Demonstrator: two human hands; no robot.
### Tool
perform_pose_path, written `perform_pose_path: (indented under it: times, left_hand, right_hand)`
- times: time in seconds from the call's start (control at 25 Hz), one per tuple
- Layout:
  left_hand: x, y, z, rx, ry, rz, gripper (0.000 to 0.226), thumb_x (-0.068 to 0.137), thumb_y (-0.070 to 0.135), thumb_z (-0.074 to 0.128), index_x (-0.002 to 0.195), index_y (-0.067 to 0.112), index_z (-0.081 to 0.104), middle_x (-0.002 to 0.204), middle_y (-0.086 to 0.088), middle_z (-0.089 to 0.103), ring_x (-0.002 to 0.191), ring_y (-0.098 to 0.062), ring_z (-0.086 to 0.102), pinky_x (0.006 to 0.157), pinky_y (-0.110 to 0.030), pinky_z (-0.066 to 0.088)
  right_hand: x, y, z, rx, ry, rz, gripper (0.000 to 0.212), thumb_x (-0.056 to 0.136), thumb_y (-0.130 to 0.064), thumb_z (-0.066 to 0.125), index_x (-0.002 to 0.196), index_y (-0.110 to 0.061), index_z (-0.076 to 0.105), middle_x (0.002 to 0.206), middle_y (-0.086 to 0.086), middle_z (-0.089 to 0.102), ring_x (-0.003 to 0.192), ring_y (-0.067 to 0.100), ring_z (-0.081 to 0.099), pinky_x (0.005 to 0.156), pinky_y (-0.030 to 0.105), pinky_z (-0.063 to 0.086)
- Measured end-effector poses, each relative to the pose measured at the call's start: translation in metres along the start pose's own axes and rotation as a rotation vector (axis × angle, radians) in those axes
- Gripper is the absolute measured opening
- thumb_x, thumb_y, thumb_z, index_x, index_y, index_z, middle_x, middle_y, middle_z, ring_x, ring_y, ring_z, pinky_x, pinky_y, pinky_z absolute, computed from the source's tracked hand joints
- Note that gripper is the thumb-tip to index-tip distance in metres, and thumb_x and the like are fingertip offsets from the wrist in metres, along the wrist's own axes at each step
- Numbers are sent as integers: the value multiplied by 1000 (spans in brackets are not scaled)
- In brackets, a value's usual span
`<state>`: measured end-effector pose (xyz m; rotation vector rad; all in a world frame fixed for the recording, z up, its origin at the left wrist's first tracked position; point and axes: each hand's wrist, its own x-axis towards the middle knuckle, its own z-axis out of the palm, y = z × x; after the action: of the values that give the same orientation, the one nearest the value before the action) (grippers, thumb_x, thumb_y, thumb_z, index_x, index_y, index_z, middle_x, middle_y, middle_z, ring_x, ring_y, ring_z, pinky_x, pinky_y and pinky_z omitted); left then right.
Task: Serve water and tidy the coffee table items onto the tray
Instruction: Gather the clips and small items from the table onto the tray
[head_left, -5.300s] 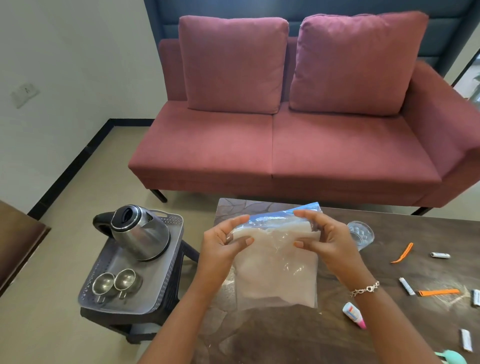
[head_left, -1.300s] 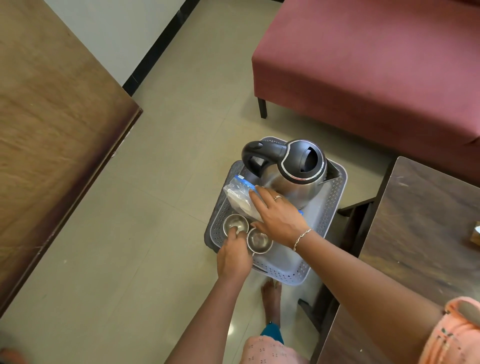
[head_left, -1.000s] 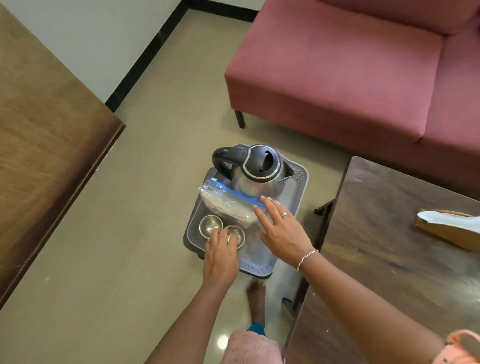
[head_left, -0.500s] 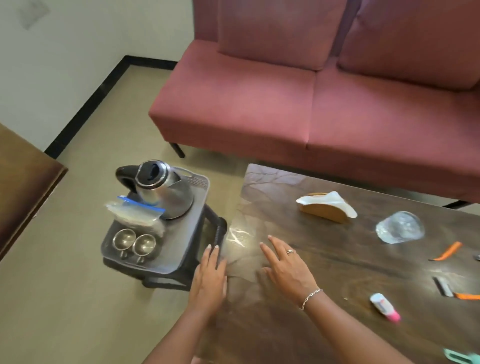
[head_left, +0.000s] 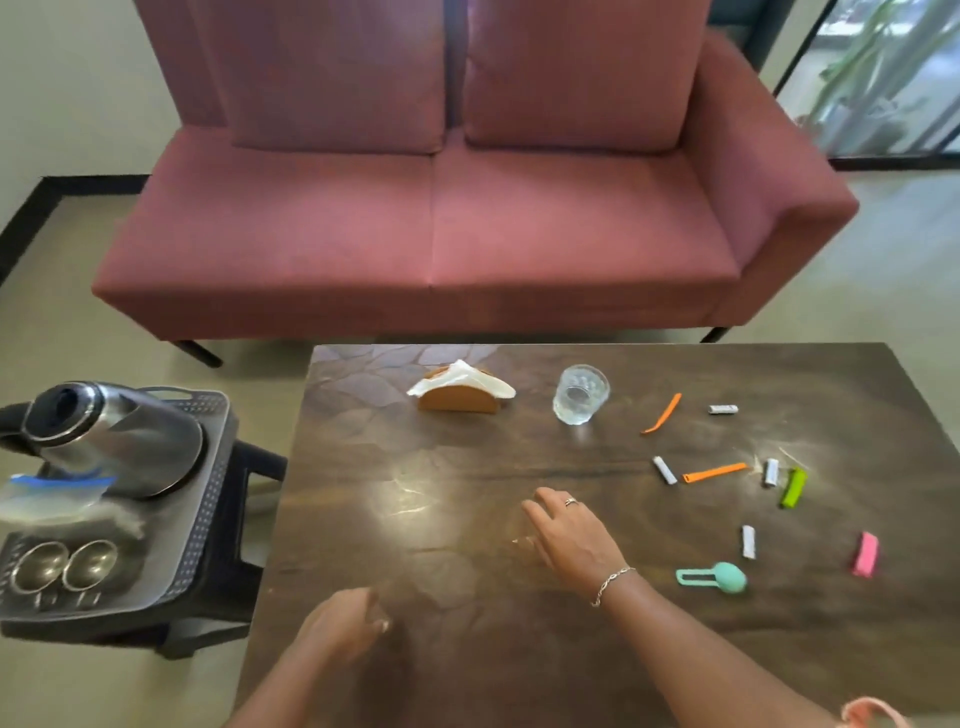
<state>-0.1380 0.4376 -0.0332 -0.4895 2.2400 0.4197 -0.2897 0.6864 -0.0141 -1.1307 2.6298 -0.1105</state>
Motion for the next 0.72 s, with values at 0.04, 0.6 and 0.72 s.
perform_pose_path:
  times: [0.04, 0.6, 0.72]
  left_hand:
    - [-1, 5, 1, 12, -20, -1, 30, 87, 33, 50, 106, 12, 58, 117, -6, 64, 110, -22, 58, 79, -26, 45]
    - [5, 31, 4, 252, -3, 242, 26, 88, 30, 47, 110, 18, 55, 120, -5, 61, 113, -25, 56, 86, -30, 46]
    - [11, 57, 7, 310, 22, 322, 38, 87, 33, 50, 121, 15, 50, 126, -8, 56, 118, -25, 52, 92, -32, 43]
  right_hand:
    - [-7, 5, 2, 21, 7, 39, 34, 90, -28, 45, 119, -11, 47, 122, 8, 47, 109, 28, 47, 90, 37, 43]
    - [-109, 3, 32, 128, -2, 453, 15, 71, -10, 72, 83, -13, 63, 84, 4, 61, 75, 24, 61, 59, 31, 51]
    - [-128, 12, 40, 172, 9, 608, 13, 87, -16, 52, 99, -13, 59, 101, 5, 57, 96, 26, 55, 75, 37, 48]
